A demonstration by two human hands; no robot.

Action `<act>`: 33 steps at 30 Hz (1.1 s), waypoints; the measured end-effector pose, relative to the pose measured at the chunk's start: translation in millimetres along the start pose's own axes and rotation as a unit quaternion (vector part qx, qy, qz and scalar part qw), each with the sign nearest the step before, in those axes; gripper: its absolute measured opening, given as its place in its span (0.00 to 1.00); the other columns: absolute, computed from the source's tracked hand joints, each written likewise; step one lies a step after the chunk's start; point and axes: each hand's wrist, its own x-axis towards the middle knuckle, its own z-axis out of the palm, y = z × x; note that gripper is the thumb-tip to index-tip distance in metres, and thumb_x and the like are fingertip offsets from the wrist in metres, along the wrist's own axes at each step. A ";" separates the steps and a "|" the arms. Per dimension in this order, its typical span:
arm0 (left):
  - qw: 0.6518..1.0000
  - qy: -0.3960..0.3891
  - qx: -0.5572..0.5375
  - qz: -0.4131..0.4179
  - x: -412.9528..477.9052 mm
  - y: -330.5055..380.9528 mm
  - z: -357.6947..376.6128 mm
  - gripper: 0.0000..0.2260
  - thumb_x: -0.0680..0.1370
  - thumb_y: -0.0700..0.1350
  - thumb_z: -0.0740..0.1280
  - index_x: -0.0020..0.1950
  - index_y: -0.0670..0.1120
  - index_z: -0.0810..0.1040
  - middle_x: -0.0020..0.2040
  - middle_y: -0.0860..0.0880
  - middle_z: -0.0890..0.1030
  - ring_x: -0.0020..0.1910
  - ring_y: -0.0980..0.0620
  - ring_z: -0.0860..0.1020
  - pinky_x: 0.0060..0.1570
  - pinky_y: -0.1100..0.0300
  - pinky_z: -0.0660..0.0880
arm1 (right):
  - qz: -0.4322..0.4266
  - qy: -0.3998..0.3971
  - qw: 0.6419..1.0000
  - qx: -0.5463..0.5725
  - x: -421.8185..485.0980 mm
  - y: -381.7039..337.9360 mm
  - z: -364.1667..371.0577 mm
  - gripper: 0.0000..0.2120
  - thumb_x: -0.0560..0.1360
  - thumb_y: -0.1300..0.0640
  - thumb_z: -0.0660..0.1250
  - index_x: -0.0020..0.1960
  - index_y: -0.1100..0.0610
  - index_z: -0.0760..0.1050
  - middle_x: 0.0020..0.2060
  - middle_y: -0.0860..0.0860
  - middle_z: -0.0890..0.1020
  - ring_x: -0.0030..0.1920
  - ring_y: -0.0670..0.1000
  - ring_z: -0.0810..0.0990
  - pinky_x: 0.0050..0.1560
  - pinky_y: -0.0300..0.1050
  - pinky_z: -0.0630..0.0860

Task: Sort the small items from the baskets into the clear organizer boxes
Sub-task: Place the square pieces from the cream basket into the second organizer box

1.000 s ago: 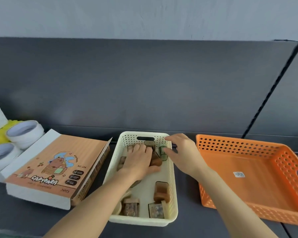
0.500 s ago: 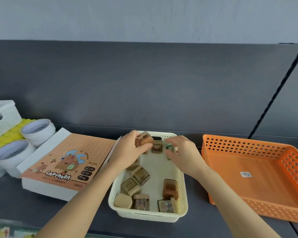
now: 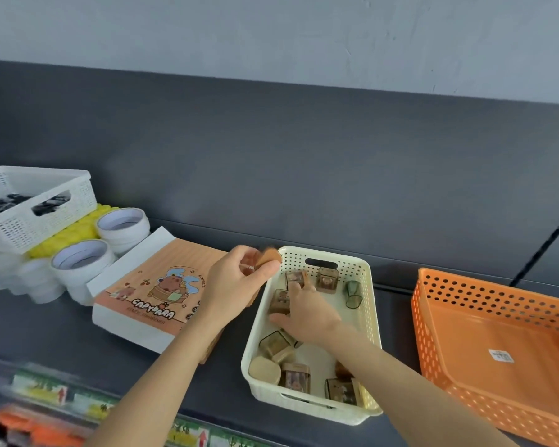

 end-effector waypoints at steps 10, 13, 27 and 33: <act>0.998 0.002 -0.049 -0.046 -4.8 -4.8 -7.7 0.13 0.74 0.57 0.68 0.52 0.51 0.77 0.46 0.57 0.80 0.47 0.60 0.77 0.39 0.66 0.69 | 0.001 0.013 0.999 -0.037 8.9 13.6 7.2 0.19 0.78 0.48 0.58 0.65 0.56 0.62 0.71 0.61 0.59 0.61 0.62 0.73 0.57 0.56 0.75; 0.998 -0.004 -0.040 -0.045 -6.7 -3.3 -7.0 0.13 0.74 0.58 0.67 0.53 0.51 0.77 0.46 0.57 0.80 0.47 0.60 0.77 0.40 0.66 0.71 | -0.007 0.018 0.997 -0.073 10.0 9.4 9.3 0.23 0.77 0.45 0.61 0.67 0.56 0.62 0.72 0.61 0.57 0.63 0.63 0.70 0.56 0.55 0.75; 0.990 -0.017 -0.129 -0.055 -9.1 14.2 2.9 0.03 0.79 0.52 0.62 0.53 0.57 0.72 0.45 0.58 0.77 0.41 0.69 0.75 0.32 0.74 0.71 | 0.098 0.035 0.716 0.691 -38.4 6.8 -44.3 0.17 0.72 0.44 0.71 0.47 0.59 0.77 0.38 0.56 0.76 0.40 0.54 0.73 0.38 0.46 0.75; 0.991 -0.031 -0.128 -0.038 -5.4 26.3 23.2 0.08 0.78 0.56 0.63 0.54 0.54 0.74 0.45 0.56 0.80 0.45 0.61 0.77 0.39 0.66 0.70 | 0.119 0.126 0.693 0.700 -75.4 18.3 -49.1 0.13 0.74 0.47 0.69 0.48 0.58 0.78 0.40 0.55 0.78 0.40 0.53 0.73 0.41 0.46 0.73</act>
